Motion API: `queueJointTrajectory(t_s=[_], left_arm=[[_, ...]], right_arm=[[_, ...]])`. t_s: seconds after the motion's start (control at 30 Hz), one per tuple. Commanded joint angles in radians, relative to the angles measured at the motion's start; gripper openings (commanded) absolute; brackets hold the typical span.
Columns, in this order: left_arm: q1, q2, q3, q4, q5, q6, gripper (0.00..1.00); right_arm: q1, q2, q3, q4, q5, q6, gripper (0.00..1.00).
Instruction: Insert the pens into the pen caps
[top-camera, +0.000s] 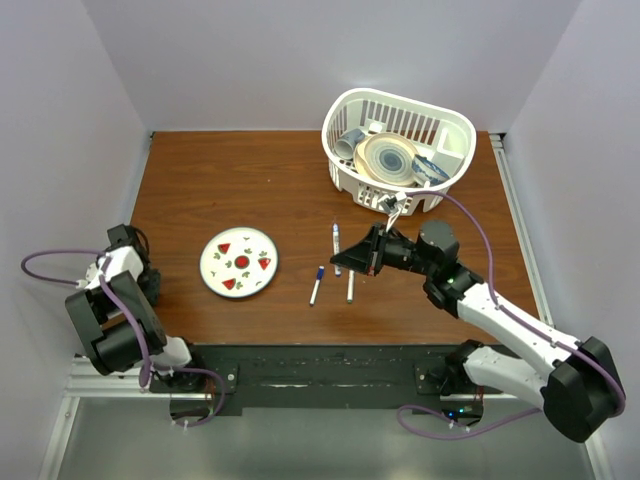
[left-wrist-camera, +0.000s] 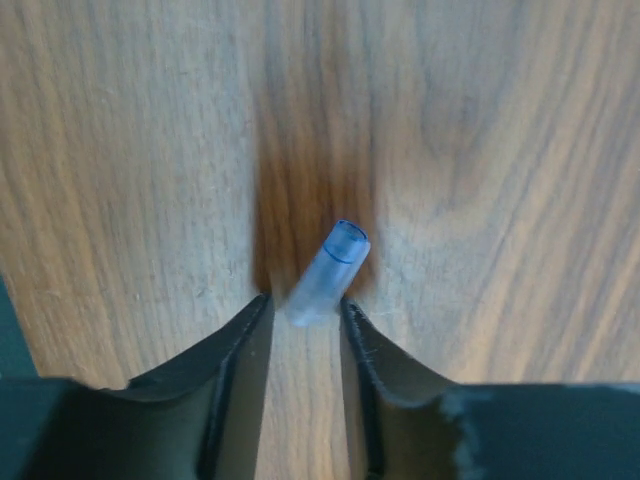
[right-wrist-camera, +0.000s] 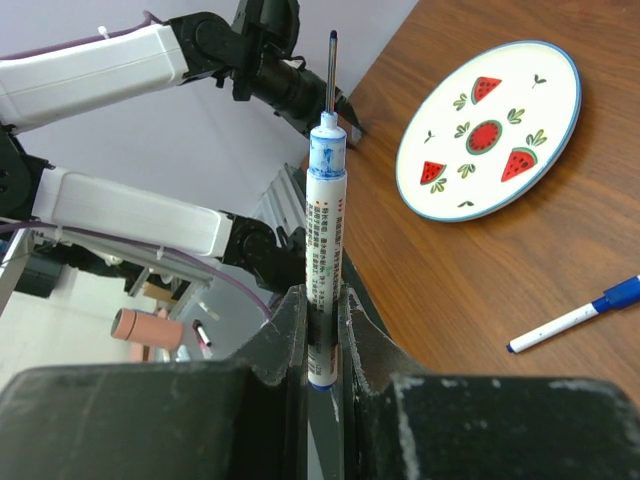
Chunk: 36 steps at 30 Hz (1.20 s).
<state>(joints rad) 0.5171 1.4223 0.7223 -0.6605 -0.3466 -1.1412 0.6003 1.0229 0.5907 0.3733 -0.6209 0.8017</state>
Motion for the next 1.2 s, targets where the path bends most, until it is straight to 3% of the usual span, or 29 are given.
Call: queueJointTrajectory(t_s=[0.0, 0.3, 0.37, 0.57, 0.73, 0.8, 0.97, 1.17], left_arm=[[0.008, 0.041, -0.015, 0.030, -0.003, -0.009, 0.31], [0.009, 0.096, -0.004, 0.030, 0.015, 0.032, 0.10], [0.008, 0.084, -0.006, 0.047, 0.021, 0.049, 0.00], [-0.037, 0.030, 0.025, 0.041, 0.006, 0.112, 0.00], [-0.198, -0.014, 0.146, -0.030, -0.103, 0.144, 0.00], [-0.251, -0.026, 0.181, -0.013, -0.086, 0.176, 0.00], [-0.394, -0.086, 0.229, 0.128, -0.017, 0.360, 0.00], [-0.609, -0.120, 0.252, 0.398, 0.240, 0.700, 0.00]], right_arm=[[0.003, -0.029, 0.037, 0.030, -0.013, 0.013, 0.00], [0.003, -0.055, 0.024, 0.013, -0.003, 0.010, 0.00], [0.003, -0.060, 0.024, 0.004, 0.000, 0.007, 0.00], [0.003, -0.055, 0.024, 0.007, 0.001, 0.005, 0.00], [0.004, -0.052, 0.027, 0.016, 0.000, 0.010, 0.00], [0.003, -0.056, 0.029, 0.015, 0.003, 0.008, 0.00], [0.003, -0.083, 0.031, -0.016, 0.019, -0.004, 0.00], [0.003, -0.178, 0.040, -0.114, 0.120, -0.051, 0.00]])
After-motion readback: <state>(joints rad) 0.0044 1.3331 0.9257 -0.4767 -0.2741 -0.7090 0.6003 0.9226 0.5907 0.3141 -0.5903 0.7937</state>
